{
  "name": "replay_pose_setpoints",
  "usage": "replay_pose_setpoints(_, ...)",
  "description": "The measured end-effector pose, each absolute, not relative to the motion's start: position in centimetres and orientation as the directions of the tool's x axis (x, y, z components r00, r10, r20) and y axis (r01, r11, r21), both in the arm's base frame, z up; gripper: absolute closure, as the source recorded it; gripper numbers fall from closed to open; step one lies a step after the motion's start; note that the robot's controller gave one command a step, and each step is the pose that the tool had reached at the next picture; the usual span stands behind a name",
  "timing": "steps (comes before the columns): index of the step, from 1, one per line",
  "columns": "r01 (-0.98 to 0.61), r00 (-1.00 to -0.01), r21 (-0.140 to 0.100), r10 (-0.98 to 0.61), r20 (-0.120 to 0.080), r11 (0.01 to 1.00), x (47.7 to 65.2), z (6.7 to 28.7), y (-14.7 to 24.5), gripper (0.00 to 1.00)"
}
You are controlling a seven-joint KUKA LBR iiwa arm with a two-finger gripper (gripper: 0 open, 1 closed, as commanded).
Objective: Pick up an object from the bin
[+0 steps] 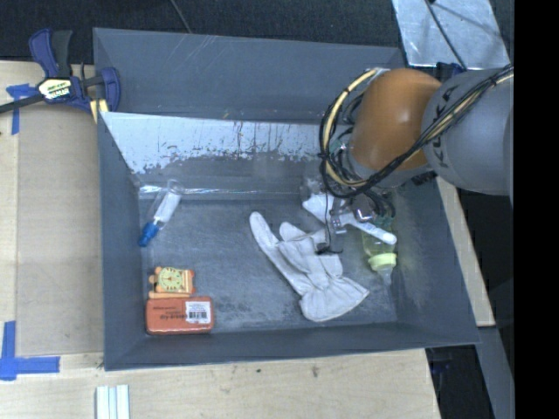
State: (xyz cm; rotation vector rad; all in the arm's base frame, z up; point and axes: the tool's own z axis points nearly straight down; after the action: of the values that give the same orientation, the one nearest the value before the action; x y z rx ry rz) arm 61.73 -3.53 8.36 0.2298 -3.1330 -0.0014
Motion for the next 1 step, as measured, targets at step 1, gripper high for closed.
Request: replay_pose_setpoints(1,-0.35,-0.937,-0.003,-0.35,-0.006,0.937,62.2,7.41,-3.63,1.0)
